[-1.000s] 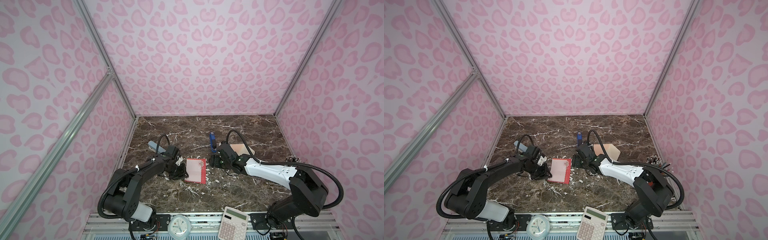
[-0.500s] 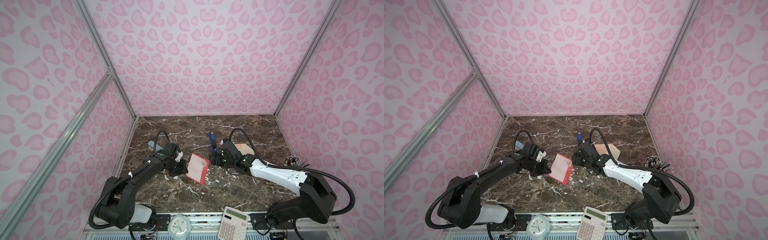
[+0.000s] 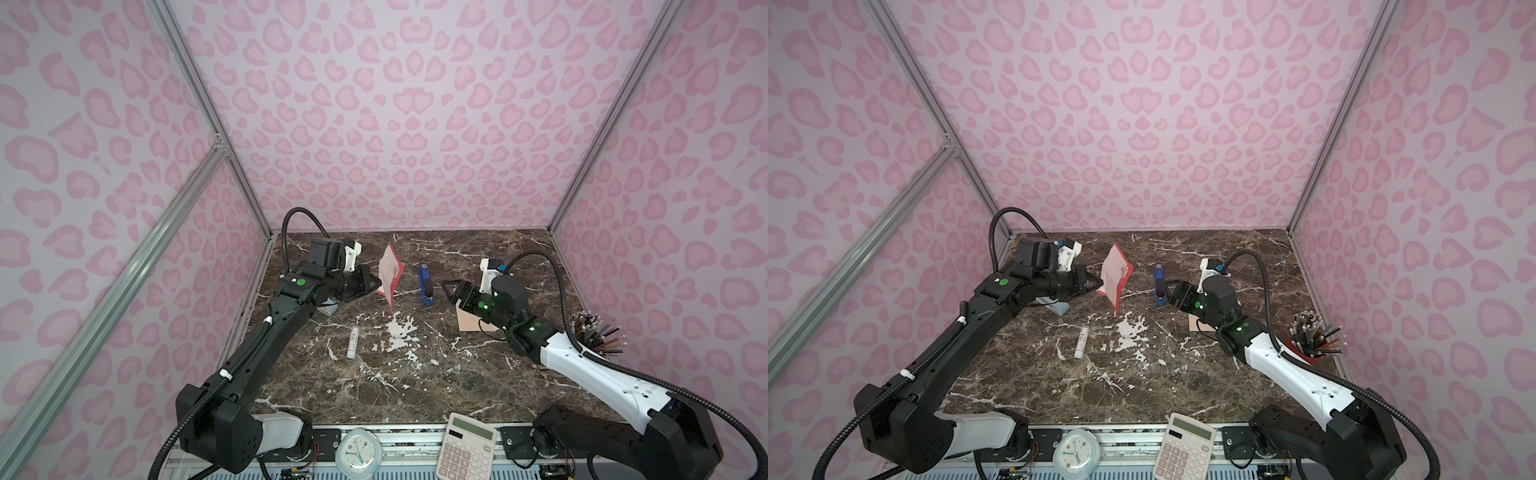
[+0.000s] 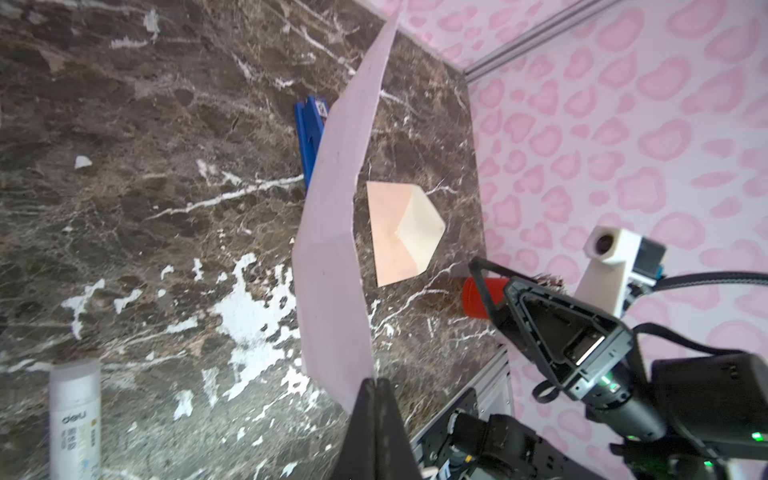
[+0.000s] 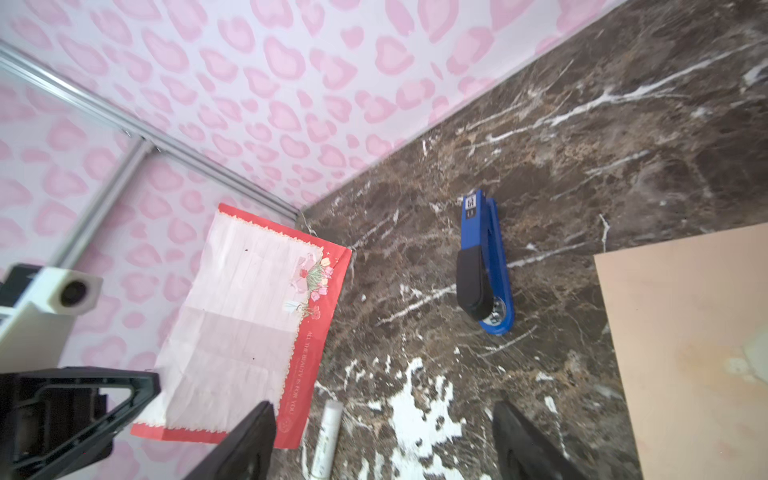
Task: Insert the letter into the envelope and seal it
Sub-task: 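Lift the letter with both grippers and raise it upright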
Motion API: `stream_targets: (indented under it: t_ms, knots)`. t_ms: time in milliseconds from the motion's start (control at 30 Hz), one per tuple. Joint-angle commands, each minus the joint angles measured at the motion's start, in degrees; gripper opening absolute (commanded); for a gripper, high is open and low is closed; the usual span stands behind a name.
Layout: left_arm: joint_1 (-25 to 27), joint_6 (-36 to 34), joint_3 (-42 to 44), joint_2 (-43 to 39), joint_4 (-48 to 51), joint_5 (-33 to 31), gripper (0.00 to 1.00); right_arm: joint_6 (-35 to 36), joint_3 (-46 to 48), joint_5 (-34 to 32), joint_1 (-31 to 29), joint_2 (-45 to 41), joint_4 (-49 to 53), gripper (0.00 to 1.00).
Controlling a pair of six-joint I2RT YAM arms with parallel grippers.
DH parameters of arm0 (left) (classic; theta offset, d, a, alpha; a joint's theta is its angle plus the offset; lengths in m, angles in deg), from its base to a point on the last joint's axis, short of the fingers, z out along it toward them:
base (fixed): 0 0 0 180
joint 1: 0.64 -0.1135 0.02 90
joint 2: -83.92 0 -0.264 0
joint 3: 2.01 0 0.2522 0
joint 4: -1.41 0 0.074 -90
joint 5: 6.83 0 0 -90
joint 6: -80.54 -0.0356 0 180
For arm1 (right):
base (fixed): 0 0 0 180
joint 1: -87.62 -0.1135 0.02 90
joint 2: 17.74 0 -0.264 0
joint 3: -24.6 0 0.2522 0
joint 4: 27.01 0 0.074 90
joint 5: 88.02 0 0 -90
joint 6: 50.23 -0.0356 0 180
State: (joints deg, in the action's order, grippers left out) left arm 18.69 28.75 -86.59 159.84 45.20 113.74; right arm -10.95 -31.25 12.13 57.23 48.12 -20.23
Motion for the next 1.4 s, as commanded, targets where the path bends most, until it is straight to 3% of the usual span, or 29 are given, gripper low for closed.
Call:
stream_targets:
  t_ms: [0,167,333,633,867,1133,1367]
  knots:
    - [-0.4,9.5,-0.7,0.4,-12.1,1.6,0.04,-7.8,0.1,2.4,0.8,0.0,-8.7,0.83]
    - [-0.1,17.6,-0.1,1.8,-23.7,0.2,0.04,-19.6,-3.5,6.1,0.8,4.5,-11.4,0.84]
    - [0.5,19.3,-1.4,2.4,-26.4,-5.9,0.04,-33.3,-4.1,5.5,-0.6,8.9,-18.4,0.86]
    - [1.5,22.9,-1.7,4.8,-33.1,-7.6,0.04,-47.3,-8.9,2.2,-5.5,17.6,-29.6,0.85]
    - [2.8,22.9,0.4,4.0,-34.4,-7.3,0.04,-55.5,-11.2,1.3,-8.1,24.4,-37.3,0.83]
    - [3.5,22.5,2.5,2.7,-34.6,-6.6,0.04,-59.8,-13.2,-1.4,-9.6,28.4,-41.6,0.79]
    - [4.4,20.5,3.4,0.9,-32.4,-5.9,0.04,-62.3,-14.2,-3.3,-9.8,30.6,-44.4,0.58]
